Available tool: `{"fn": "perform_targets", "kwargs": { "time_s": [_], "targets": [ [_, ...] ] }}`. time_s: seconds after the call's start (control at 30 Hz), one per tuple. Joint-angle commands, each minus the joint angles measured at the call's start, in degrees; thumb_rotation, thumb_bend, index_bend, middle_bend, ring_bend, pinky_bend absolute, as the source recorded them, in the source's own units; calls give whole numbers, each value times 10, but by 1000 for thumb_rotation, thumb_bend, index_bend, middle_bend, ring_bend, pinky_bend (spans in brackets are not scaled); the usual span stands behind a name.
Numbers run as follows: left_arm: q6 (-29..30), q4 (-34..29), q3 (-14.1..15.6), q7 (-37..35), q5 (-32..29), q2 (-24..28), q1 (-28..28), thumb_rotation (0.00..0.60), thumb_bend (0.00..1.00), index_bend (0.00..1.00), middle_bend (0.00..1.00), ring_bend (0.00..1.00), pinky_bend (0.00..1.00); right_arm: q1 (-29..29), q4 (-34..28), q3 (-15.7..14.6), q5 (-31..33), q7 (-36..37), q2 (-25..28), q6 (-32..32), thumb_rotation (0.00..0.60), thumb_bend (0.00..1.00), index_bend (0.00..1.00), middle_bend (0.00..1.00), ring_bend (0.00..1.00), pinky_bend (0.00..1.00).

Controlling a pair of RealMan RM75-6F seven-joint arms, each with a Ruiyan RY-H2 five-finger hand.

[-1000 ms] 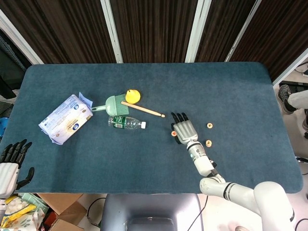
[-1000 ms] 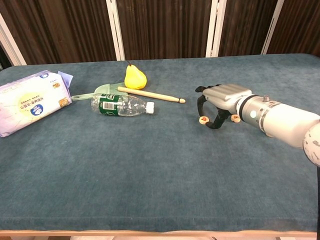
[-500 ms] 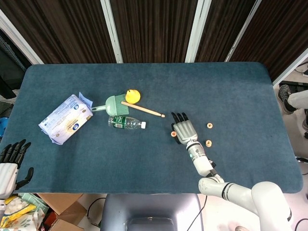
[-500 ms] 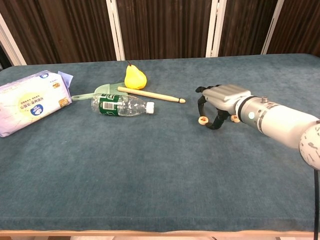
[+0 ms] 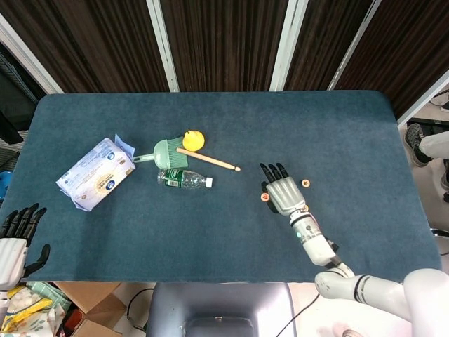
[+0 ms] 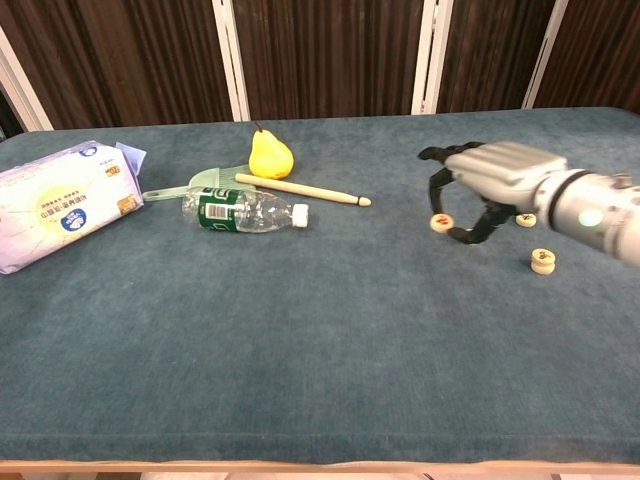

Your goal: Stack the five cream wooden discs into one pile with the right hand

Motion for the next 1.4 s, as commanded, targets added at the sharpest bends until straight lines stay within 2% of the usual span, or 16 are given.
{"fn": "perform_targets", "kwargs": {
  "time_s": [0.03,0.2,0.4,0.73,1.07,1.4],
  "targets": [
    [-2,0,1,3,1,-1,-1,600,483,0,0,0,0,-41,-53,-36,-42,37,64,27,600,484,639,63,0,0],
    [-4,-1,1,8,4,-5,-3,600,483,0,0,0,0,-64,-56,-61,-58,48,99,28,600,485,640,65,0,0],
    [-8,-2,2,12,4,-5,-5,600,483,0,0,0,0,-79,-21,-76,-68,59,99,20,600,485,640,65,0,0],
    [-7,-4,1,12,-1,-5,-4,600,483,0,0,0,0,-88,36,-67,-73,89,80,7,600,485,640,65,0,0],
    [-8,-4,-2,10,-6,-6,-4,600,483,0,0,0,0,-85,54,-54,-71,95,68,-10,600,485,636,65,0,0],
    [-6,-3,-1,9,-4,-6,-4,600,483,0,0,0,0,-86,53,-51,-75,90,65,-11,600,485,579,65,0,0]
  ]
}}
